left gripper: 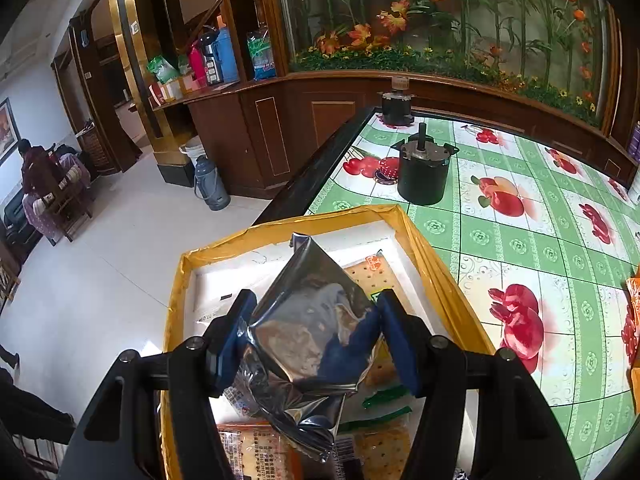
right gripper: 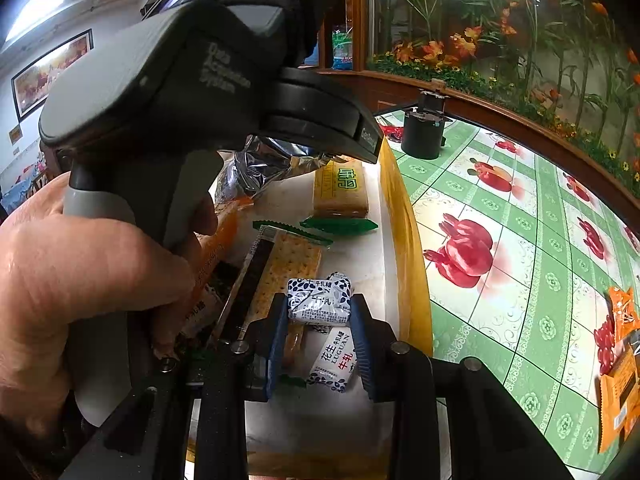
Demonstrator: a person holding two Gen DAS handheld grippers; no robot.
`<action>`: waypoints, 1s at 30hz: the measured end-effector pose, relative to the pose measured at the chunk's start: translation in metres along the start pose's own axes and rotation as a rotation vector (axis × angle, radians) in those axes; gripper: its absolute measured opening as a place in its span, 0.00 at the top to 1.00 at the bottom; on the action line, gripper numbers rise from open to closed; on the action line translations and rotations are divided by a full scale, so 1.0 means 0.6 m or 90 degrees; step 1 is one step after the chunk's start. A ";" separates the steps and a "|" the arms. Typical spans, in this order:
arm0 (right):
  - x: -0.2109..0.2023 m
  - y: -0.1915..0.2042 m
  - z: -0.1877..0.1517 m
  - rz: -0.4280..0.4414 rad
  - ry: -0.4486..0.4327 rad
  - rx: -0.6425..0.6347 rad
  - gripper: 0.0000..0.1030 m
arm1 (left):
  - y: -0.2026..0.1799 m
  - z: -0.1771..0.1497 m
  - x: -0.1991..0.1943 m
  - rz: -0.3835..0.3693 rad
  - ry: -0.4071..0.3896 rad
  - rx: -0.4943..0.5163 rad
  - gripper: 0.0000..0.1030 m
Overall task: Organize snacks
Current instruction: 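Lower the foil bag with the left tool while the right tool lowers the leopard-print candy into the box, then open both tools and move them back over the snack pile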
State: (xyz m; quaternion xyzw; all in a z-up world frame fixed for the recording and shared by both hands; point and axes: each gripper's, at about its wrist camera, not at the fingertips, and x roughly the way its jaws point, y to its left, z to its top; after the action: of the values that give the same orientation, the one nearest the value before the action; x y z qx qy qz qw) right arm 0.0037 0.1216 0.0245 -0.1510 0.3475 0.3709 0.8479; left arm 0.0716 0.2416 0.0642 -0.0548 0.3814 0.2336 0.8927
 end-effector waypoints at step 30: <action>-0.013 -0.007 0.003 0.007 -0.020 0.004 0.51 | 0.002 0.002 -0.009 0.006 -0.023 0.017 0.27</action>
State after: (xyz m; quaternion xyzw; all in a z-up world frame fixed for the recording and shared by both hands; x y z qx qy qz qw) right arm 0.0038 0.1155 0.0313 -0.1409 0.3359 0.3766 0.8518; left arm 0.0685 0.2411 0.0687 -0.0368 0.3683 0.2334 0.8992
